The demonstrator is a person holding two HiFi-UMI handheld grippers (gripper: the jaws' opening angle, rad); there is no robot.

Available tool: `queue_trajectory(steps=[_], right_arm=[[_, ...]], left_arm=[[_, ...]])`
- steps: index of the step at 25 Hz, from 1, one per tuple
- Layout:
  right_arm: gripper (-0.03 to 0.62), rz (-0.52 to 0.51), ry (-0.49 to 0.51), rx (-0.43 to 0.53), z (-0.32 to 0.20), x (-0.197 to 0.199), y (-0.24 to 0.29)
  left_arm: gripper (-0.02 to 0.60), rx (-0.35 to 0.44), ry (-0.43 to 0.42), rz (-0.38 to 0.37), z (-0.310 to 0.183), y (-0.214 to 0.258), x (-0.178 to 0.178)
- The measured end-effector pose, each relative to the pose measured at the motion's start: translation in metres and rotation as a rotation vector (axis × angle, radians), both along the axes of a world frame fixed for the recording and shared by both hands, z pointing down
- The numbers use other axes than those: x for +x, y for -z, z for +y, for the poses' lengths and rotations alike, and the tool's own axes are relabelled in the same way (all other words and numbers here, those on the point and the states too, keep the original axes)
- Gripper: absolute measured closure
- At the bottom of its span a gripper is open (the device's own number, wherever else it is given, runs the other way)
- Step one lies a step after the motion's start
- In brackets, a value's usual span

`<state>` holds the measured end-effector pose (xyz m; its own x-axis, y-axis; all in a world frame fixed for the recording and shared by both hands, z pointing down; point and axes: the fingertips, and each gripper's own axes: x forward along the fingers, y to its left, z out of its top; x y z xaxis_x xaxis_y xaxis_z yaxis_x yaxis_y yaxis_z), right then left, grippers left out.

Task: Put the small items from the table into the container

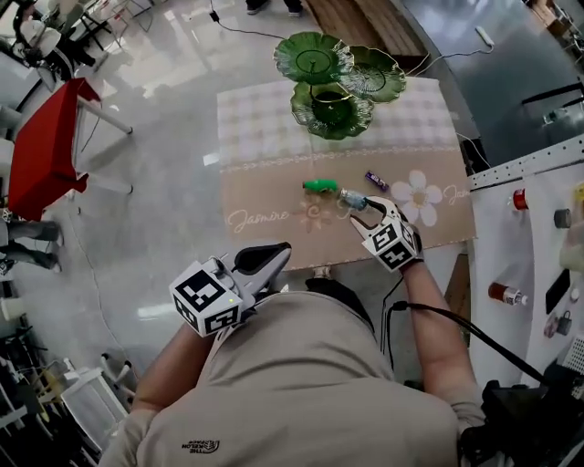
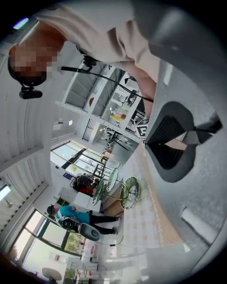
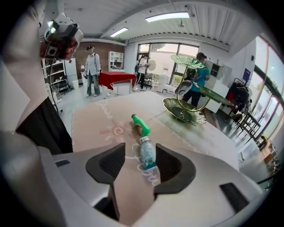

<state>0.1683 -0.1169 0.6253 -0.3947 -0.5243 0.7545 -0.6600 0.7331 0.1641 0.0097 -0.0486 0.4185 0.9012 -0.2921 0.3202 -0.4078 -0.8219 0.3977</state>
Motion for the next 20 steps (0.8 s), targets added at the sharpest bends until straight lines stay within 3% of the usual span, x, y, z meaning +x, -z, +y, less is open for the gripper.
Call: queue_trajectory(steps=[11,20], right_arm=[[0.366,0.001,0.166,-0.119,-0.029,0.016,-0.07],[0.402,-0.061,0.182,-0.145,-0.03,0.025,-0.055]], left_arm=[[0.574,-0.028,0.186,-0.034,-0.014,-0.007,0.038],[0.574,-0.022,0.227,-0.054,-0.027,-0.005,0.049]])
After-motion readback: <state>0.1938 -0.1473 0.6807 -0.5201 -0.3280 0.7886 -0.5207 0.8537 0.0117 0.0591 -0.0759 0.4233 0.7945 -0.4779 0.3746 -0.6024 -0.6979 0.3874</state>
